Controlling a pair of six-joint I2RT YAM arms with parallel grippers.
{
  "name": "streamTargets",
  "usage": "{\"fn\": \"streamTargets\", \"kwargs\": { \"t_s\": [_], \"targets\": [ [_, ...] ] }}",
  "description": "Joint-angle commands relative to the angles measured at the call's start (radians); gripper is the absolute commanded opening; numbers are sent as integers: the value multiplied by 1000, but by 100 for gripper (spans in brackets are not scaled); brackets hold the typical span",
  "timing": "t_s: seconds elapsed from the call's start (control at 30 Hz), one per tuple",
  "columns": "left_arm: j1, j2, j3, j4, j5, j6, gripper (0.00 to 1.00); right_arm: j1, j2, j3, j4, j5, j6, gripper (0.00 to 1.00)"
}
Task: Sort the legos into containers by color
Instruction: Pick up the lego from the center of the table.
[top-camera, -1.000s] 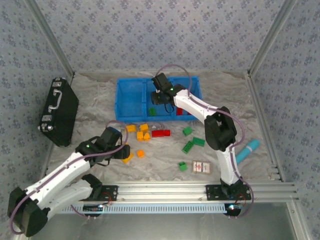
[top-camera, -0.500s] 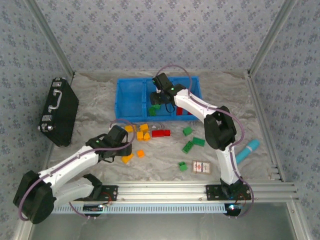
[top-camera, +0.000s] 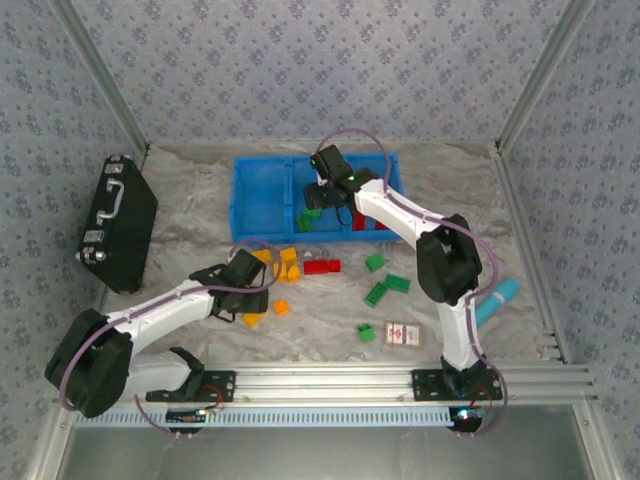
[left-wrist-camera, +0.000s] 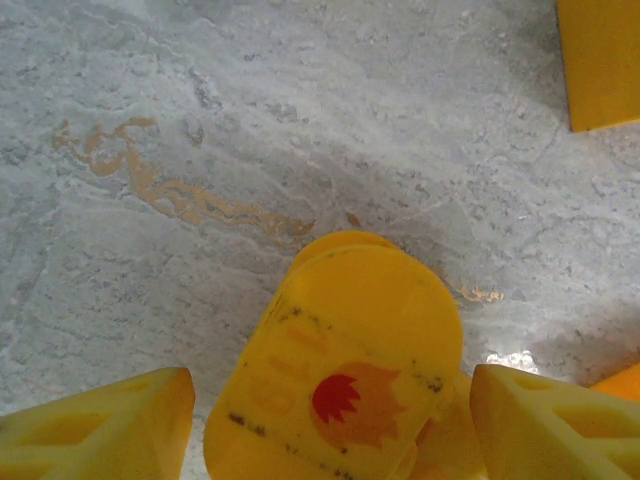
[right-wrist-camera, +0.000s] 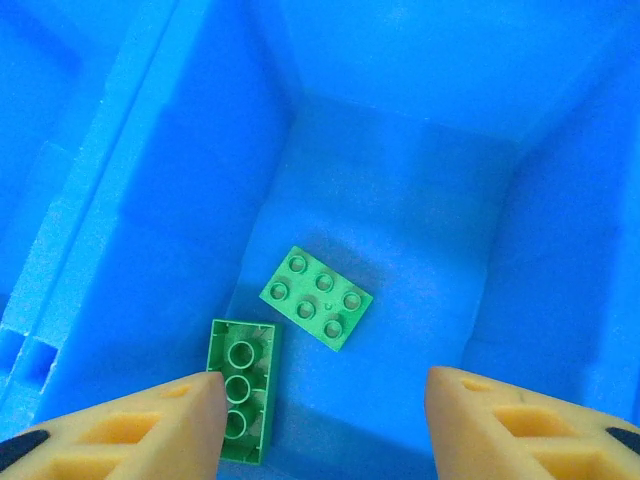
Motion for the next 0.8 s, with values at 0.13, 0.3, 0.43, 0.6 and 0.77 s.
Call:
{"fn": "streamTargets", "kwargs": {
  "t_s": [0.13, 0.3, 0.43, 0.6, 0.77],
  "targets": [
    [4, 53, 9, 60, 7, 0, 62, -17, -82, -58, 13, 13, -27, 56],
    [4, 96, 24, 70, 13, 9, 47, -25, -121, -106, 13, 28, -27, 56],
    [4, 124, 42, 67, 8, 22, 39, -26, -188, -168, 5, 45, -35, 57],
    [6, 111, 102, 29, -12, 53, 33, -28, -315, -282, -51, 62, -49, 57],
    [8, 84, 295, -93, -73, 140, 32, -28, -479, -455, -99, 91, -3, 57]
  ]
}}
